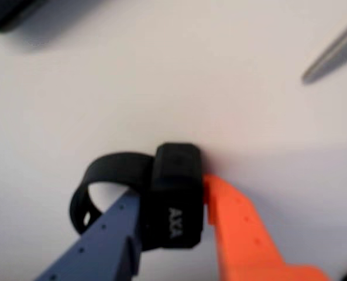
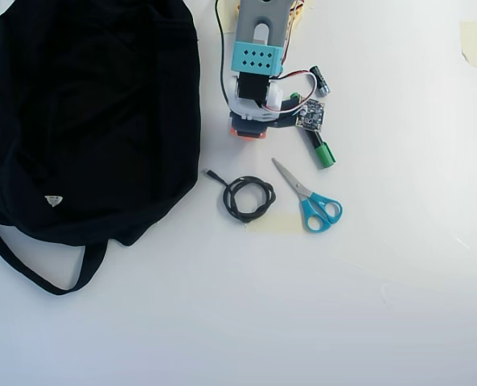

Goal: Put the bike light into the black bag

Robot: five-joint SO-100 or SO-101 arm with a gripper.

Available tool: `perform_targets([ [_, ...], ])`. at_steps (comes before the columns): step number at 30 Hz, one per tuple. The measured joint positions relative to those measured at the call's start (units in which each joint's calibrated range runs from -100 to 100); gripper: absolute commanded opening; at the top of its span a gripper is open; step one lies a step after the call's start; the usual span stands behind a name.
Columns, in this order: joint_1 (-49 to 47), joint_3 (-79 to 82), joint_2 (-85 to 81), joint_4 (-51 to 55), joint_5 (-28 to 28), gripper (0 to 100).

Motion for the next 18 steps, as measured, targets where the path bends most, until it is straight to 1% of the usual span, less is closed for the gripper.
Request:
perform_targets([
  [2,0.0,-0.7,0.1,1.1,-0.9,2],
  [5,0.7,-3.9,-0.8,5.8,-1.7,2],
  [9,2.1,-9.8,-4.6,11.2,-6.2,2],
  [13,1.1,-13.3,-9.6,12.4,-14.1,2],
  [15,-0.7,-13.8,-11.5,12.5,-19.3,2],
  [16,-2.3,-14.0,-12.5,12.5,-23.3,2],
  [18,-4.5,-14.1,-13.4,11.8,-28.2,2],
])
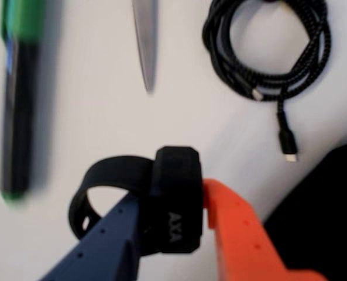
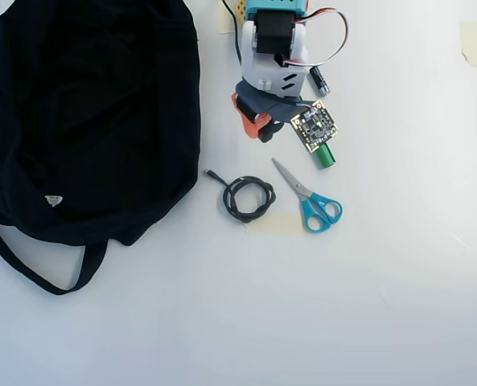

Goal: Put the bike light into the black bag

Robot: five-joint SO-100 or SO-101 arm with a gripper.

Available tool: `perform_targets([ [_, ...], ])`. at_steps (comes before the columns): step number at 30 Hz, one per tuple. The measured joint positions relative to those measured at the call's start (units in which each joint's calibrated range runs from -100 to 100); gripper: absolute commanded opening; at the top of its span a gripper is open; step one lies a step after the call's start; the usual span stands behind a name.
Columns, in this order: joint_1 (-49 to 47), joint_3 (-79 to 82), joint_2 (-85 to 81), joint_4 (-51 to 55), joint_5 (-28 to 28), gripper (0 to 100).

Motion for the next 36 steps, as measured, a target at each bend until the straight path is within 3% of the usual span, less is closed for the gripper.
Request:
perform_targets([
  [4,-1.5,-0.1,-3.1,-2.7,-14.7,2],
  [7,-0.9,-0.1,-8.3,-2.7,-20.3,2],
  [16,5.5,0.2,-21.6,-2.7,-22.3,2],
  [26,17.6,0.5,-23.0,-4.5,-25.6,2],
  [36,32.4,13.4,-23.0,-26.1,-29.9,2],
])
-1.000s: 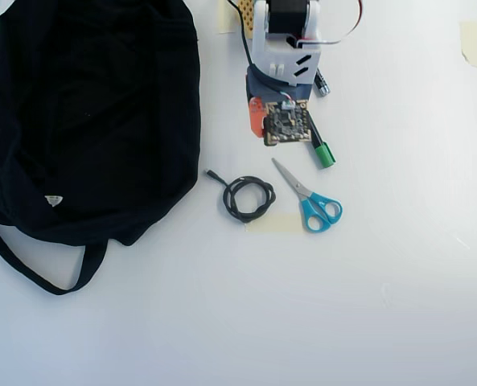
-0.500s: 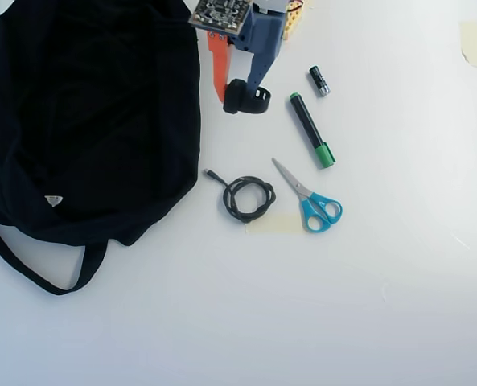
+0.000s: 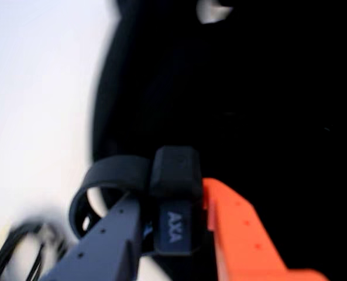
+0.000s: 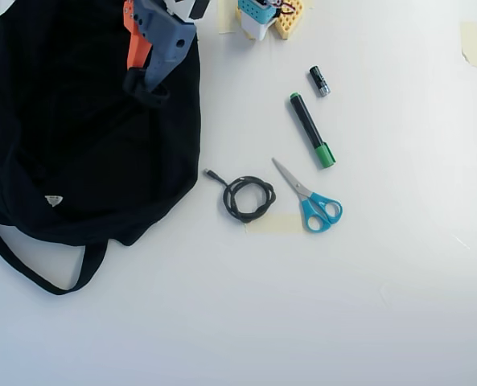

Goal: Put the bike light into the black bag

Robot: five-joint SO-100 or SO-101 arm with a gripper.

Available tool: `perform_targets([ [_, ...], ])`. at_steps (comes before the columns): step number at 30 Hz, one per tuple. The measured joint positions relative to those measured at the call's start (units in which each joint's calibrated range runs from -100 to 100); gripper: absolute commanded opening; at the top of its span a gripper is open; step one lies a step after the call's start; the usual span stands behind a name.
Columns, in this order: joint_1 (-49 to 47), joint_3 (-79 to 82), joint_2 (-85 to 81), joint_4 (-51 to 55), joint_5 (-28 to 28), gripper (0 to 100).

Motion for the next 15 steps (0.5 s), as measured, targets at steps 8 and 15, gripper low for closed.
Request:
perform_targets([
  [8,17.9,6.1,8.1,-16.7,0.2,2],
  [15,25.9,-12.9,43.6,-21.1,2.5,10],
])
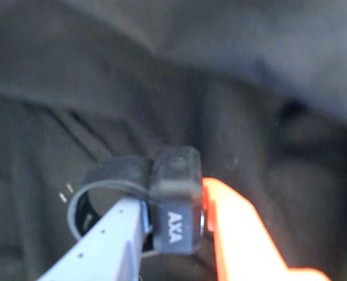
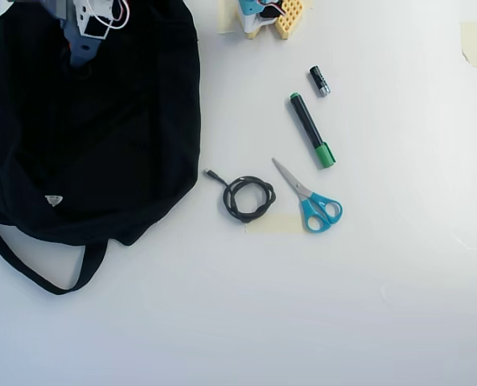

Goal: Put the bike light into the black bag

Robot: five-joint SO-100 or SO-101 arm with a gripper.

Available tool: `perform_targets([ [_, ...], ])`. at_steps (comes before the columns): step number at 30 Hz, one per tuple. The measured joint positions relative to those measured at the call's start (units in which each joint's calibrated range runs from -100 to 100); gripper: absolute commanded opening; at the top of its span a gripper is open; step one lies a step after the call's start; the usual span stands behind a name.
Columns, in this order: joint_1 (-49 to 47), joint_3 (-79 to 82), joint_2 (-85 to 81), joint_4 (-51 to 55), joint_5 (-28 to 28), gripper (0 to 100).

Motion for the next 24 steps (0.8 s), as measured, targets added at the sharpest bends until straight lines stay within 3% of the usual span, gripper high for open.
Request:
perform_targets([
  [2,0.1,-2.5,0.2,3.4,0.0,33],
  [4,-0.9,-6.8,-0.1,11.0,0.2,45],
  [6,-4.6,-13.5,-1.8,22.9,1.3,47],
  [10,-15.1,-15.2,-18.3,26.3,2.1,47],
  [13,-29.2,-15.2,-31.8,28.4,2.1,23],
  [14,-32.0,-15.3,-33.9,29.5,2.0,8],
  [15,-39.2,-15.3,-37.4,32.6,2.0,3],
  [17,-44.2,-13.8,-39.7,38.1,2.0,2],
  [24,-47.1,3.1,-55.8,44.7,2.1,2],
])
